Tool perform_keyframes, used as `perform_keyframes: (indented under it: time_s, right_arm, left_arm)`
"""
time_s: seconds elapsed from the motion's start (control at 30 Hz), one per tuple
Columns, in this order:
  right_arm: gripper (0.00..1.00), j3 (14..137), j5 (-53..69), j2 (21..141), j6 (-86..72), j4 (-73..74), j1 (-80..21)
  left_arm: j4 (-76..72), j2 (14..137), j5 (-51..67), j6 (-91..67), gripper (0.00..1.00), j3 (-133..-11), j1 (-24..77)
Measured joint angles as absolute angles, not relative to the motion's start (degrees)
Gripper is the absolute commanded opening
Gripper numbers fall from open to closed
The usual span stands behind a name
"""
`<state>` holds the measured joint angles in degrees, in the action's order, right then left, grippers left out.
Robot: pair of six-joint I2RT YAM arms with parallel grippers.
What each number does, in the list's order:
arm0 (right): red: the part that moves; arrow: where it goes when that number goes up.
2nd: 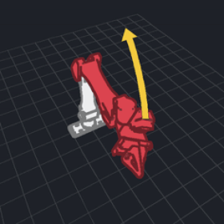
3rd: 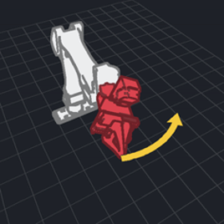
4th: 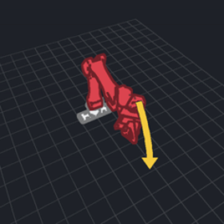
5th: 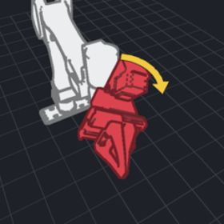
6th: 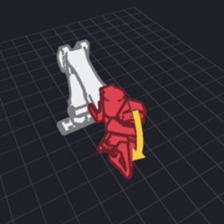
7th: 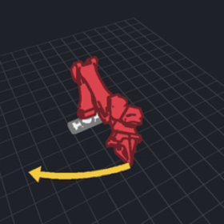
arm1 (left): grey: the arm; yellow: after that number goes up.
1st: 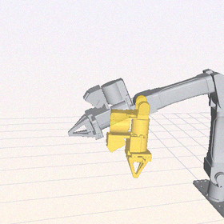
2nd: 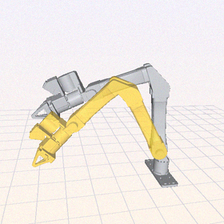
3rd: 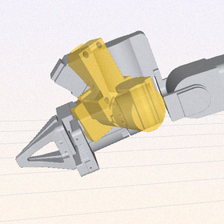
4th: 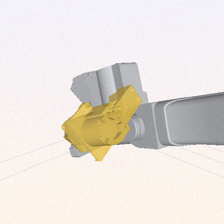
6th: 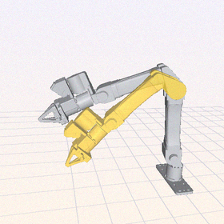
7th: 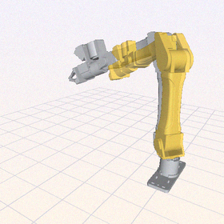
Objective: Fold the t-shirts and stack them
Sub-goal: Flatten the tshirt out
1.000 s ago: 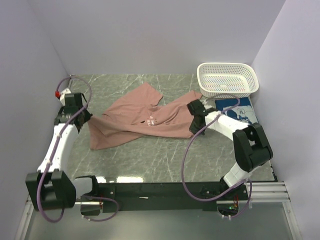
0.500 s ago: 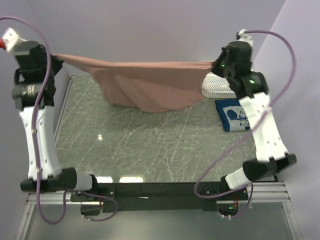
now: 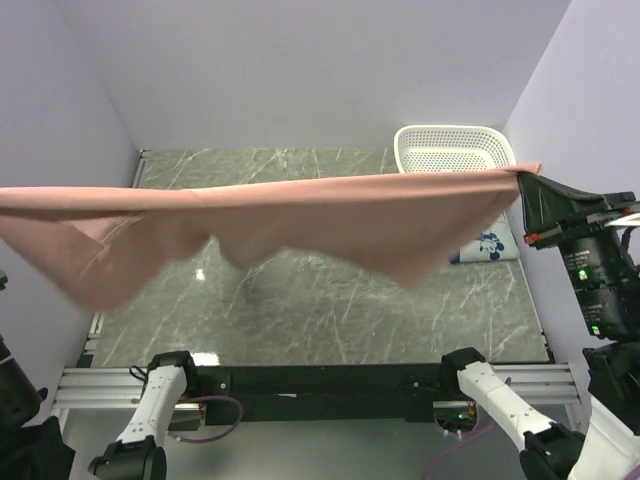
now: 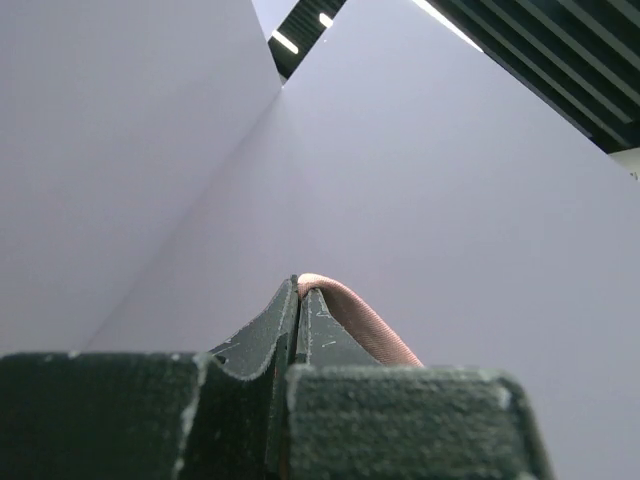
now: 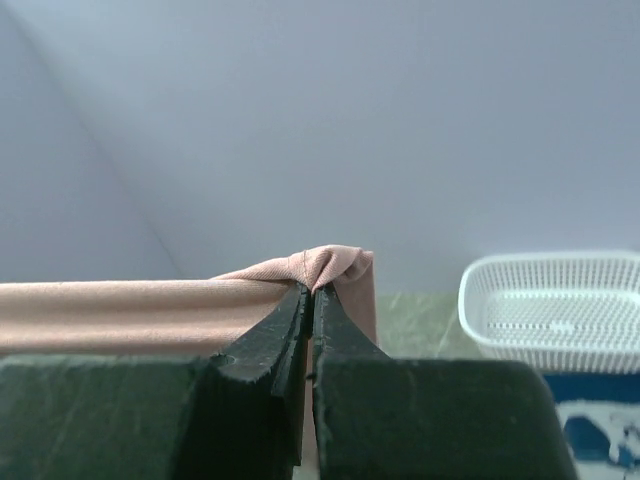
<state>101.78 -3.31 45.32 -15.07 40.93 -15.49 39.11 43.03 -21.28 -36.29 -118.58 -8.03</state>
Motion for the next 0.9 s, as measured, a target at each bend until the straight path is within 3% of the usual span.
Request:
perform_keyframes:
  time_s: [0.1,0.27,0.6,0.73,0.9]
  right_arm:
    - [0.00,102.26,-1.45,44.84,-13.17,39.79,-15.49]
    - [0.02,95.31,1.89,49.01,-10.52,39.81,-15.49]
    - [0.00,63.61,1.83,70.76,-7.97,26.41,-15.20]
    - [0.00,62.89,-0.58,84.01,-6.09,21.52,-15.14]
    - [0.00,71.77,-2.00,98.30,-3.75,18.28,-13.80]
  left_arm:
    - [36.27,43.00,-20.69,-34.04,0.01,-116.33,-8.16]
    - [30.61,45.58,-15.18,-30.55,0.01,-102.10,-8.16]
    - [12.69,68.38,-1.13,-27.64,0.01,-66.00,-8.16]
    - [8.54,81.06,1.76,-27.46,0.01,-64.47,-7.60]
    - [3.62,94.19,3.20,-27.22,0.01,-68.49,-6.28]
